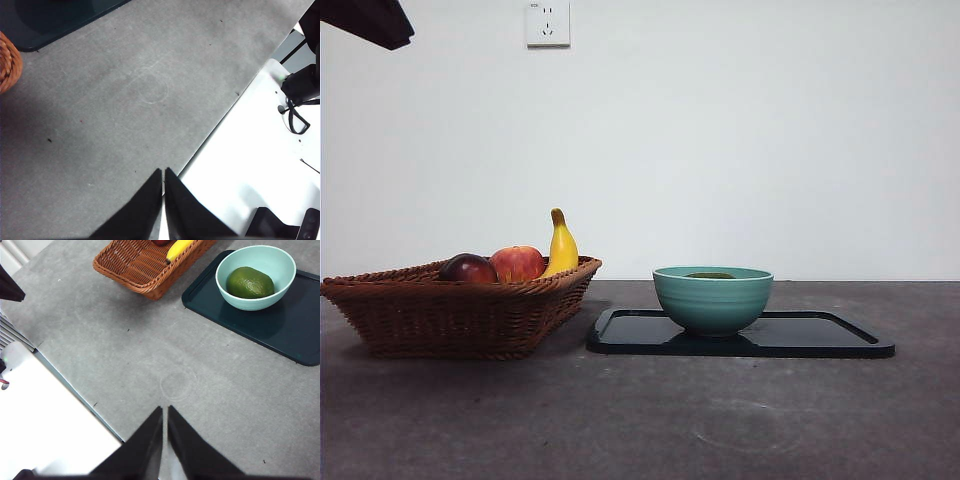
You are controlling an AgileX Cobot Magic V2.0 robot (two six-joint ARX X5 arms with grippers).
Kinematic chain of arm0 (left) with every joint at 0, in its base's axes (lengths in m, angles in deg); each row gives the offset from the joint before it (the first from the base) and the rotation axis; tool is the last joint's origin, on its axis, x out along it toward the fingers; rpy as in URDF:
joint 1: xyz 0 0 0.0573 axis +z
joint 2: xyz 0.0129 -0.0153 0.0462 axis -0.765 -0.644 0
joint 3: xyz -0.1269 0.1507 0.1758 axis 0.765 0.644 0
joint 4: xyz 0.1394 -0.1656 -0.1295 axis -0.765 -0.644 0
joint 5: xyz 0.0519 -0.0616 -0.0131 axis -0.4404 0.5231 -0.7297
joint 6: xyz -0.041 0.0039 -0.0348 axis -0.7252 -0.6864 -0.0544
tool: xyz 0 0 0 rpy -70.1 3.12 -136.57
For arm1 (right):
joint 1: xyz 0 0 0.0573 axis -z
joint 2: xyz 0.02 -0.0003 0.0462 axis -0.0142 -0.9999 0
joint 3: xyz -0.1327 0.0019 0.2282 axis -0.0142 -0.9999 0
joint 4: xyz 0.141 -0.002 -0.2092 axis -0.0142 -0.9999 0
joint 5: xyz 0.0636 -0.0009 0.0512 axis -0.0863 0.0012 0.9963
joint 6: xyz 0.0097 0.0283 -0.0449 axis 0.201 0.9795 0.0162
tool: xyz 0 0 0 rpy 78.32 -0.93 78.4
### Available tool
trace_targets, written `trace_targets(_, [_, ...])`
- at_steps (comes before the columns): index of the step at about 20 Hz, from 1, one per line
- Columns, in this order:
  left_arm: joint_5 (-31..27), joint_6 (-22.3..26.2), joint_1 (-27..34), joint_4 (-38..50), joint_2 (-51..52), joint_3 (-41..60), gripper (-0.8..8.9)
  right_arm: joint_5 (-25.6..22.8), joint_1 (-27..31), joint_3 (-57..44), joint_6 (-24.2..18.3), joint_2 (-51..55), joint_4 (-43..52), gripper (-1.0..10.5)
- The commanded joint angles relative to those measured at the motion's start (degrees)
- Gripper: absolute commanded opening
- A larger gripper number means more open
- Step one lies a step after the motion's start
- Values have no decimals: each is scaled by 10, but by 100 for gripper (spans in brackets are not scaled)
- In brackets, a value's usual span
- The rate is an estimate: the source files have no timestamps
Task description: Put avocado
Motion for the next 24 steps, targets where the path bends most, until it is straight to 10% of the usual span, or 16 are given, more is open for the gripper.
trace_targets(1, [1,10,-4,2,-3,-6,7,1,-3,3,4,-3,6,7])
trace_targets(7, [-3,70,30,61,34,-5,8,1,-3,3,4,-3,6,7])
trace_targets(17, [-177,84,297,531,270,228,7,2,-3,3,4,-3,6,7])
trace_targets(24, [-219,76,339,564,424,430,7,2,-3,3,4,-3,6,7])
